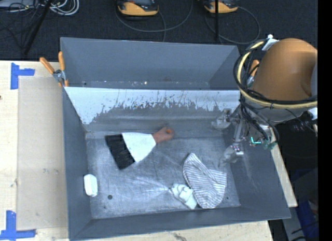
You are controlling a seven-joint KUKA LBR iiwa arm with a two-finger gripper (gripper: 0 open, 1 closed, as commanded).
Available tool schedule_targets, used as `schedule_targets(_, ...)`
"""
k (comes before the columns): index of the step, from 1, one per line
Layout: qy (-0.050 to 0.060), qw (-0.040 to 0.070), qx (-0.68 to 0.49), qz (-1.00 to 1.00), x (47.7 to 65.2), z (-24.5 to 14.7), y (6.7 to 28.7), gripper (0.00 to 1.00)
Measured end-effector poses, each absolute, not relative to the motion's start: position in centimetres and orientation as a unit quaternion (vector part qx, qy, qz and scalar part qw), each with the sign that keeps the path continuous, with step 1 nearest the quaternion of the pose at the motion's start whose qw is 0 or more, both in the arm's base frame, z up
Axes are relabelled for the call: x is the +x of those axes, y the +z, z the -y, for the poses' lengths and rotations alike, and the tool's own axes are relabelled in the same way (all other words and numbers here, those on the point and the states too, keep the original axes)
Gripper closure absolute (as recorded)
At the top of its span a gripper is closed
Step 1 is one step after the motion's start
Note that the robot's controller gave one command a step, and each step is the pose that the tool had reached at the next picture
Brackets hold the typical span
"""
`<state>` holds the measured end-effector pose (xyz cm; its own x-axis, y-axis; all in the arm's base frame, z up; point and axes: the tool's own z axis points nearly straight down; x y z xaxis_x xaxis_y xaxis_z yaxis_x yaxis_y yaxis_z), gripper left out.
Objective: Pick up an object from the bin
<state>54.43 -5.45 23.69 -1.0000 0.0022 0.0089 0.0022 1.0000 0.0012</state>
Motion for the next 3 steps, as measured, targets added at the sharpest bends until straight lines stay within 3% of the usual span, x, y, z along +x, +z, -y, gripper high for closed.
schedule_targets(1, 0.000, 0.001, 0.000, 1.000, 54.6, 5.4, 24.1, 0.00)
schedule_targets(2, 0.000, -0.002, -0.020, 1.000, 52.7, 7.8, 17.2, 0.00)
schedule_targets(3, -0.001, 0.003, -0.015, 1.000, 50.2, 10.9, 15.8, 0.00)
